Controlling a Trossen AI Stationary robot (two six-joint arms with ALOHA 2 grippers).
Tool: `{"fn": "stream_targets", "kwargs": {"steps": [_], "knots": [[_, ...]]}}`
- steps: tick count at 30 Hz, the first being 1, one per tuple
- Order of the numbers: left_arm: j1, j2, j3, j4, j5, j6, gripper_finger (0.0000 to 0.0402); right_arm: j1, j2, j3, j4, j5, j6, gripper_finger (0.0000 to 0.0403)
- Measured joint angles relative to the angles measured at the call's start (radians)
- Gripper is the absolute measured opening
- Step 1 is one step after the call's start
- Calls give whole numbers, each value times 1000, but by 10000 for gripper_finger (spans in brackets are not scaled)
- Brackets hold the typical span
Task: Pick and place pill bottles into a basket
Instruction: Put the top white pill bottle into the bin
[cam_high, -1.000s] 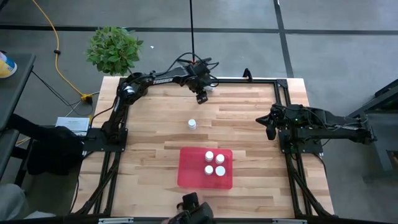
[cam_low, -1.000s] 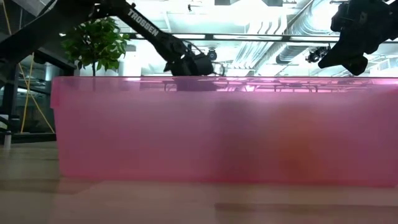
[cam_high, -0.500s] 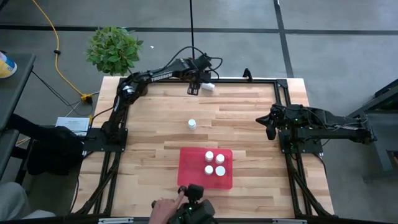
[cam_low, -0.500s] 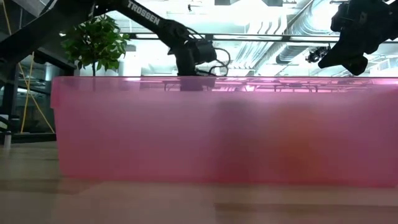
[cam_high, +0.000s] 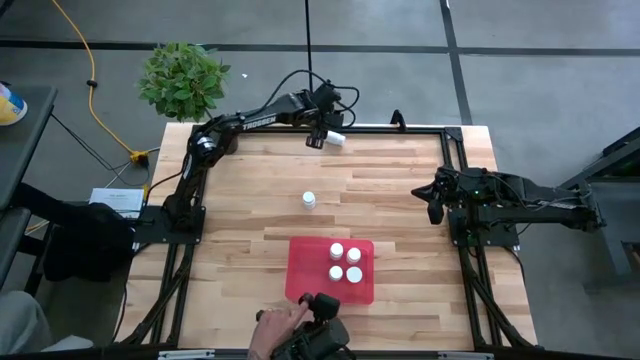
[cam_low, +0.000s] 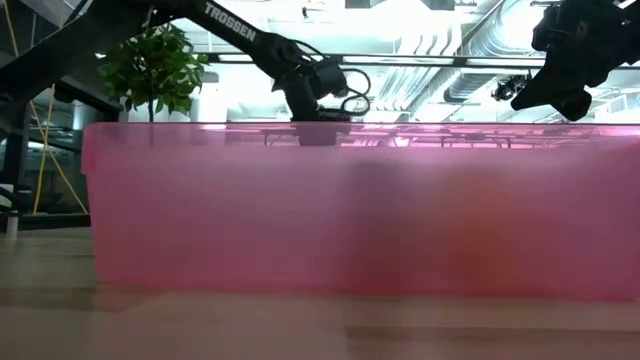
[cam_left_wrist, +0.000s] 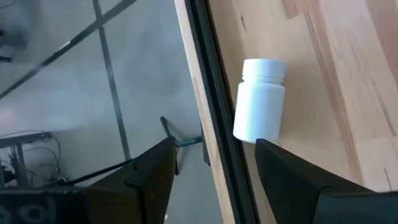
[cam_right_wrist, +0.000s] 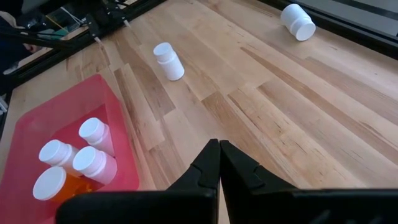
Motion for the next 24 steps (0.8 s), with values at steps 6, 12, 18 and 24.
{"fn": "stream_targets", "kwargs": {"steps": [6,12,18,24], "knots": [[-7,28,-1,-29,40,-40,253,0,0,0,-2,1,7,0],[-12,49,-1,-15,91,-81,253,0,0,0,-4,6,8,0],[-14,75,-1,-3,96,-81,253,0,0,0,-7,4,16,0],[-13,95,-2,-36,107,-83,253,0,0,0,-7,4,18,0]]}}
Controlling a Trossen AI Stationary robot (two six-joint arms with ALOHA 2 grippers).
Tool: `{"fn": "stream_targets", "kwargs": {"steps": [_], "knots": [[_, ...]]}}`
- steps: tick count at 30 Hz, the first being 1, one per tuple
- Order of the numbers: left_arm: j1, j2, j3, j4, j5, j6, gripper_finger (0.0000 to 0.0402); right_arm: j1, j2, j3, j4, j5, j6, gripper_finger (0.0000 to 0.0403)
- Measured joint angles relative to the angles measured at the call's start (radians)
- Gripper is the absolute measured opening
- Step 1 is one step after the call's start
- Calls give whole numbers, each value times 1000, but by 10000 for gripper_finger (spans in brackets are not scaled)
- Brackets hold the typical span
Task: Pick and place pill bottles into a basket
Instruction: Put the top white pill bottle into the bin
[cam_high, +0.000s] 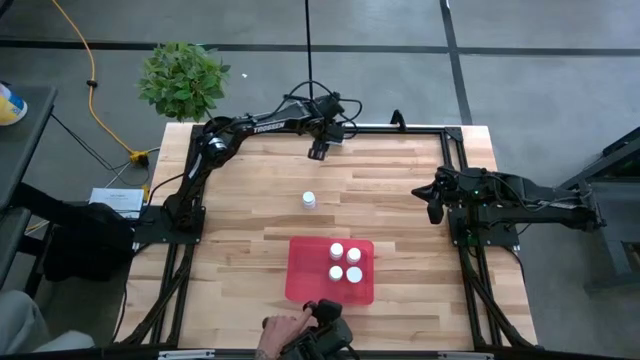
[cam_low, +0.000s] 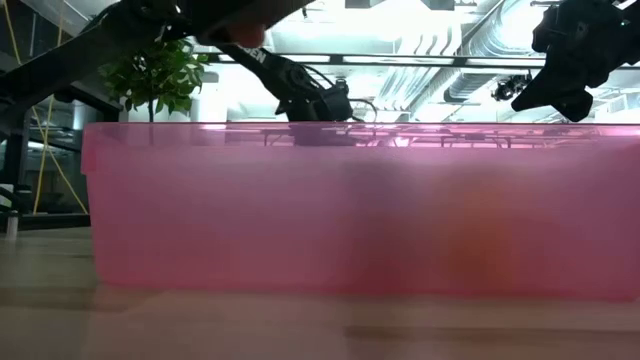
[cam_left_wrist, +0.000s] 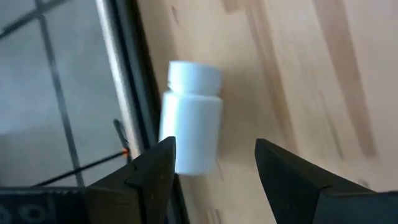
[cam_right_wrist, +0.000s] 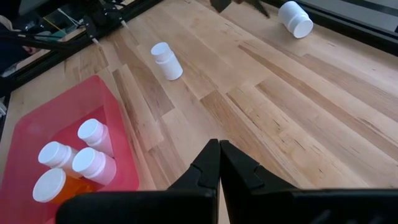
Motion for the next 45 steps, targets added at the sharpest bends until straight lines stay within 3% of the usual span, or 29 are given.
{"fn": "stream_targets", "kwargs": {"steps": [21,33,45], "knots": [[1,48,8,105,-12,21,256,0,0,0,-1,-6,-2,0],[14,64,8,67,1,-73,246,0,0,0,-1,-5,-2,0],[12,64,8,11,-75,-164,247,0,0,0,0,-5,-3,0]]}}
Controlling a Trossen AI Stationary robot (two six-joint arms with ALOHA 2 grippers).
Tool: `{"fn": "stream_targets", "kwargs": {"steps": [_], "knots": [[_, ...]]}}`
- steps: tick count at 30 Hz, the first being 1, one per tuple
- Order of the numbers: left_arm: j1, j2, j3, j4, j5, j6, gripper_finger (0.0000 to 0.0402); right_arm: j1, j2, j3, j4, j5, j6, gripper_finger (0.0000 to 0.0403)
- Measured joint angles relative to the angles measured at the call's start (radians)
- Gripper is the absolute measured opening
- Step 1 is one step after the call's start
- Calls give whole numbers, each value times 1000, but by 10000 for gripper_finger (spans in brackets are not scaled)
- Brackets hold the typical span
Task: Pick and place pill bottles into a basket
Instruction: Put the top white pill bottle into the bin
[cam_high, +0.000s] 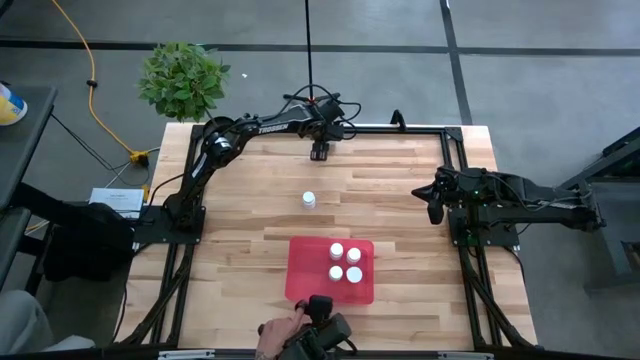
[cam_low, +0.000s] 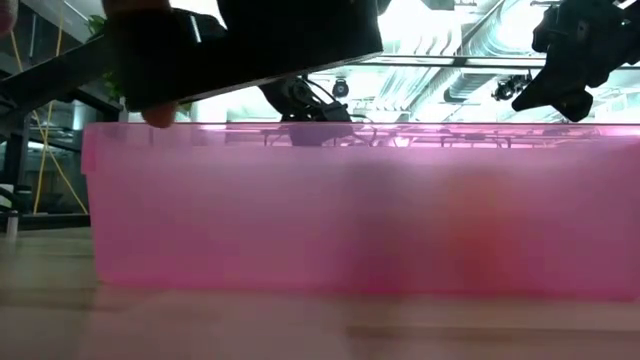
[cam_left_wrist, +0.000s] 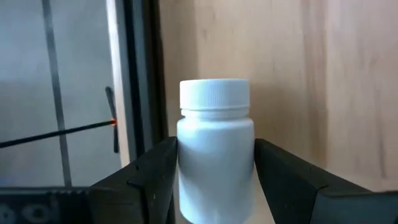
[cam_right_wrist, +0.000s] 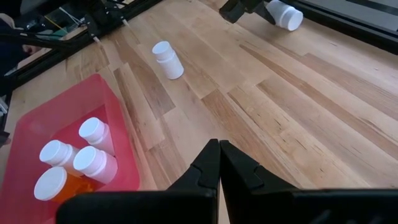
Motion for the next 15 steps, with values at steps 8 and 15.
{"fn": "stream_targets", "kwargs": {"steps": [8,15], "knots": [[1,-3,0,-32,25,-22,205,0,0,0,0,0,0,0],[2,-4,1,-46,34,-49,180,0,0,0,0,-2,0,0]]}}
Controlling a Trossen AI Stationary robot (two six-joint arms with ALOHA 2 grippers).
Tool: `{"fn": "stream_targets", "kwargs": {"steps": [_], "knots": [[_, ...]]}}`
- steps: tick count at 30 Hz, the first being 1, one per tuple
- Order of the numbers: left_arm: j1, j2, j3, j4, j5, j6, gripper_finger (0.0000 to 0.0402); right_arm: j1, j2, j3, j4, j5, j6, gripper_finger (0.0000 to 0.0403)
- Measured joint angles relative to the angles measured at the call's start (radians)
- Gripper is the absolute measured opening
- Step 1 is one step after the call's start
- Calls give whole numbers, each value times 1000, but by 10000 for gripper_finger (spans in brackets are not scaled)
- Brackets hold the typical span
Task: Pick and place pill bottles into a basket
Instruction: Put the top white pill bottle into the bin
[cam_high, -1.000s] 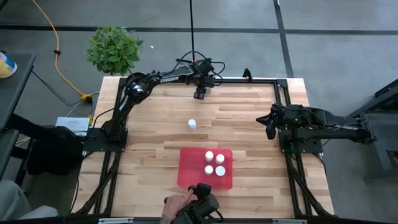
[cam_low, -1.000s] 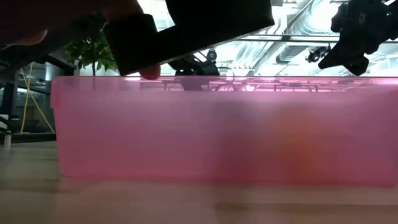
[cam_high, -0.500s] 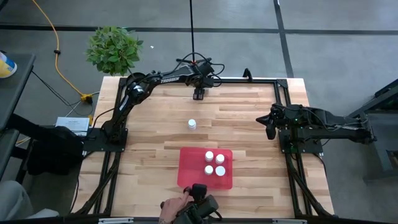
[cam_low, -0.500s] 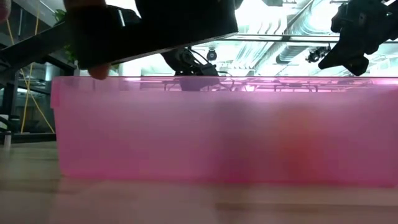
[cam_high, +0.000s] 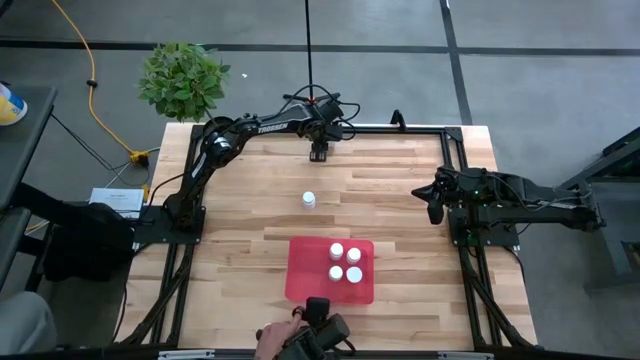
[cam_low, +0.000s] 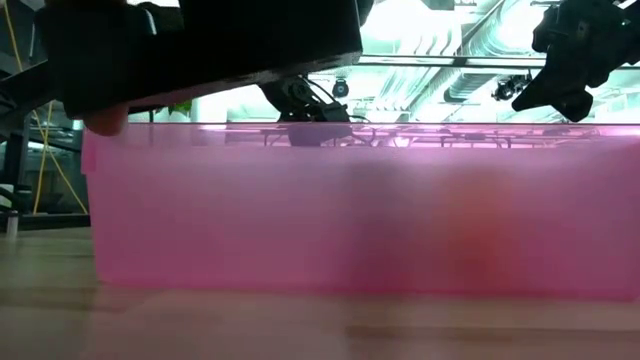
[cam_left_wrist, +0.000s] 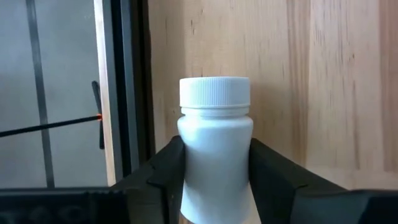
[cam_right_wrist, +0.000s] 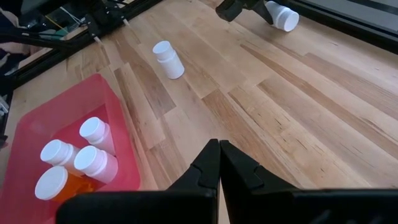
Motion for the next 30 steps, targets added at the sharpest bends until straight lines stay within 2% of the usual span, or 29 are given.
{"fn": "stream_targets", "kwargs": {"steps": [6,14,17,21,24,27,30], "knots": [[0,0,29,-40,11,-52,177,0,0,0,0,-1,0,0],[0,1,215,-121,115,-164,175,0,0,0,0,-1,0,0],[0,1,298,-197,239,-223,175,0,0,0,0,-1,0,0],[0,1,401,-284,495,-293,175,0,0,0,0,-1,0,0],[-1,-31,393,-277,680,-353,175,0,0,0,1,-1,0,0],[-2,-64,391,-282,803,-391,175,0,0,0,23,-8,4,0],[-7,-89,392,-314,868,-408,175,-1,0,2,106,-34,3,0]]}}
